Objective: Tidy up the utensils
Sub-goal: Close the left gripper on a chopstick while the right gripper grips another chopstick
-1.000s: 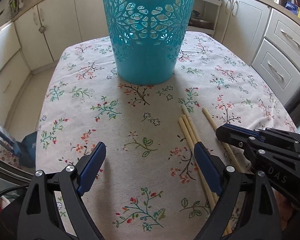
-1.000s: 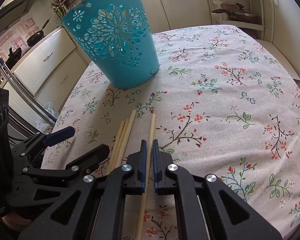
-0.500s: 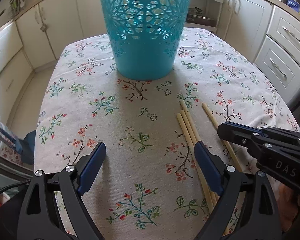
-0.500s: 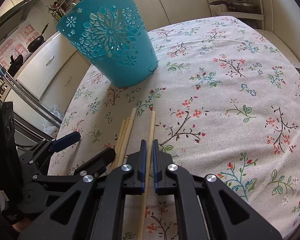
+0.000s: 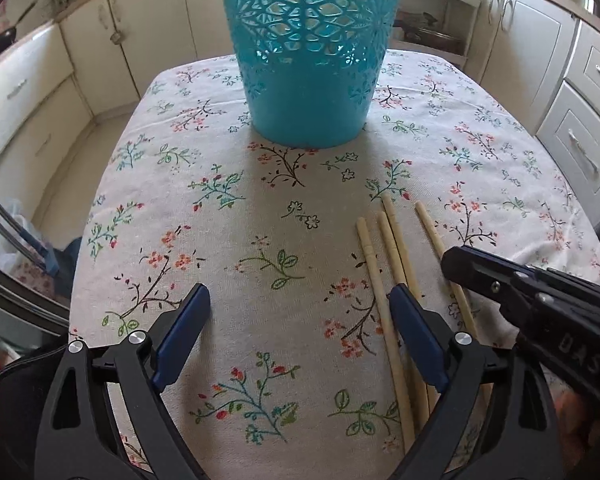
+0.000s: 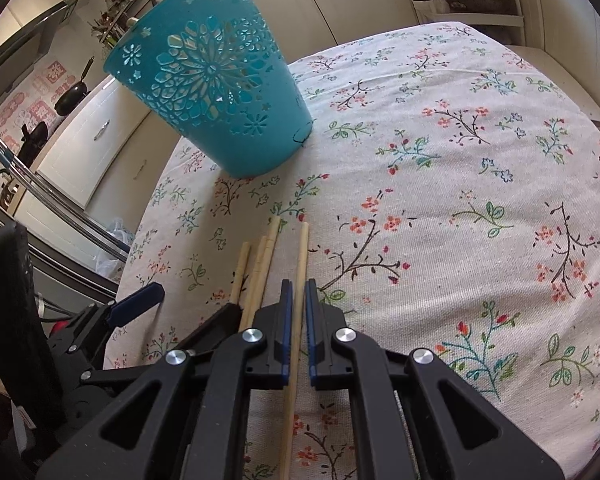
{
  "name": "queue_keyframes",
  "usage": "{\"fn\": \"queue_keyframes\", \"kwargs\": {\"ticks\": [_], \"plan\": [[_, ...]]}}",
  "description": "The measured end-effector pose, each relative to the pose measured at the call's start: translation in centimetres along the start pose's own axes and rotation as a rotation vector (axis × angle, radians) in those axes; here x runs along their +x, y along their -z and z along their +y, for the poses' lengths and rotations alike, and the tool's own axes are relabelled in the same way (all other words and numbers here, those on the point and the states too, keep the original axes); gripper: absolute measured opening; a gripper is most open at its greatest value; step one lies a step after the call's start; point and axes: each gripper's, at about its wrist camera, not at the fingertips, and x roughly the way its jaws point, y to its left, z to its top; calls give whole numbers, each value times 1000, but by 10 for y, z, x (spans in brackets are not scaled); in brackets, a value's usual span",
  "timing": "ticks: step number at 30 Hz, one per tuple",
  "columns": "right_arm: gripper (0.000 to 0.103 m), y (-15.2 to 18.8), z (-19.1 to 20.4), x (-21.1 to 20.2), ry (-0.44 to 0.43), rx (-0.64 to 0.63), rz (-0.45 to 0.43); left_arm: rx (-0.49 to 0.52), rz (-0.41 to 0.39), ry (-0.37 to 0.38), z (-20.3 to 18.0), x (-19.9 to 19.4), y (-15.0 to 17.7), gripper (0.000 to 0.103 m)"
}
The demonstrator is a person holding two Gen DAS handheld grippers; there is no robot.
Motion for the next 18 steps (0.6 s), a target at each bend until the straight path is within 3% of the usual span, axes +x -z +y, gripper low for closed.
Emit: {"fn": "queue_keyframes", "kwargs": {"ticks": [5,7,12,16,18], "plan": [[7,0,-1,0,-7,3,3,6,-6,0,1,0,-2,87],[7,0,-1,0,-9,7,3,28,-18,14,1,0,-3,82],[7,0,-1,0,-8,1,0,114,-54,74,0,1,-9,49],[8,-1,1,2,-3,-5,-8,200,-58,140,7,4,-14,46],[8,-2,6,4,19,-29,-18,220,-59,147,12,5,-16,33]]}}
